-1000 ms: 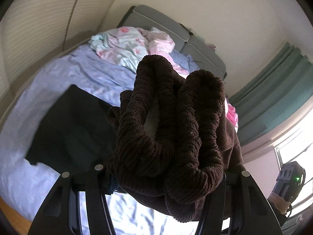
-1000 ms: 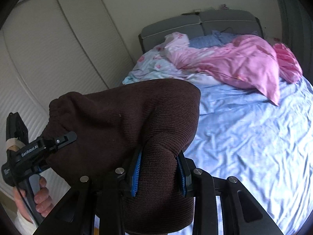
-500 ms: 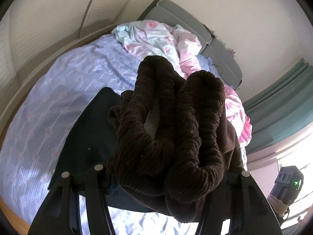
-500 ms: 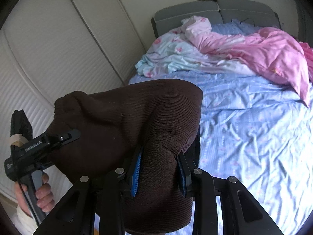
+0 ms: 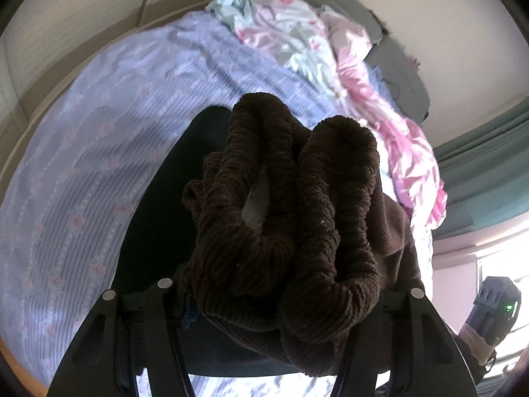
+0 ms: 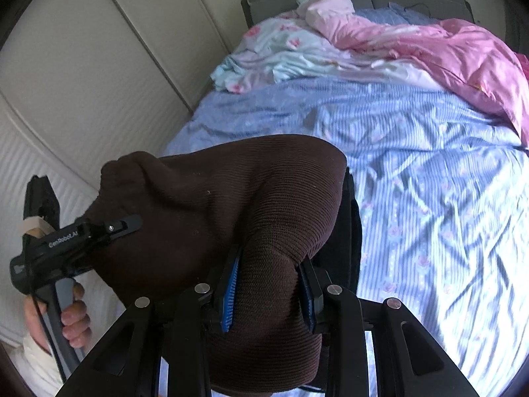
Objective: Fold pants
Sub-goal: 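Carry the bundle with both tools over the black folded garment, then lower the bundle onto the black garment and open both tools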
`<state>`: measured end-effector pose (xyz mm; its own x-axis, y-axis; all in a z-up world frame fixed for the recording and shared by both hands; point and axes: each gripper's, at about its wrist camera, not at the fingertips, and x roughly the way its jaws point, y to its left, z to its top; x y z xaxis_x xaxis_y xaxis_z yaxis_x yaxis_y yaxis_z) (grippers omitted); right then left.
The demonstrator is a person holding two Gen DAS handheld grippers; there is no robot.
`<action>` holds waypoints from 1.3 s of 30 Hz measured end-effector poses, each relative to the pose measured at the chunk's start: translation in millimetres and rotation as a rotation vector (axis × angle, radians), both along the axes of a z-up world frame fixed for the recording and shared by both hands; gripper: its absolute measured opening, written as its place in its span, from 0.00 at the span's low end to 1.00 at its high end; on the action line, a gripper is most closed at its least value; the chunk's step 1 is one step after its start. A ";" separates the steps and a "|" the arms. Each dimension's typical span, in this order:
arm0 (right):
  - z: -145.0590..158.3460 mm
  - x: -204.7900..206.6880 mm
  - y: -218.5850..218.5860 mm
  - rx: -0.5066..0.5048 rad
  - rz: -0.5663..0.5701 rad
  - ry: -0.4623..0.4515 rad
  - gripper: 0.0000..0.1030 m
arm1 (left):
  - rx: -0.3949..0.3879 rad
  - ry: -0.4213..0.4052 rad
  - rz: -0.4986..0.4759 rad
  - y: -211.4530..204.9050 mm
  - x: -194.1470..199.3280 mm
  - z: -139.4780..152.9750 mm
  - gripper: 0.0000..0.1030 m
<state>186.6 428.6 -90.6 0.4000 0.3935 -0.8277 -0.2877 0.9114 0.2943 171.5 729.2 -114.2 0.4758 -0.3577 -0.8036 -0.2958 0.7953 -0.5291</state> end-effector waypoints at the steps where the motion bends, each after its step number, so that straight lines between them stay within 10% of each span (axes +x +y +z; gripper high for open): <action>1: -2.6 0.2 1.5 -0.015 0.008 0.002 0.31 | -0.005 0.018 -0.001 0.6 1.2 -7.1 0.59; 6: -6.0 2.5 9.7 -0.052 0.039 0.001 0.31 | -0.023 0.058 0.025 6.9 -1.5 -20.1 0.68; 23: -12.2 12.7 -10.5 -0.051 -0.052 0.062 0.58 | 0.383 0.109 -0.082 5.3 -10.4 3.0 0.86; 34: 34.1 -10.8 -46.4 -0.054 -0.067 -0.016 0.60 | 0.614 -0.016 -0.092 -36.9 -40.4 82.2 0.84; 39: 71.5 -44.9 -73.6 -0.066 -0.032 -0.112 0.76 | 0.667 -0.064 -0.071 -74.5 -72.9 120.8 0.84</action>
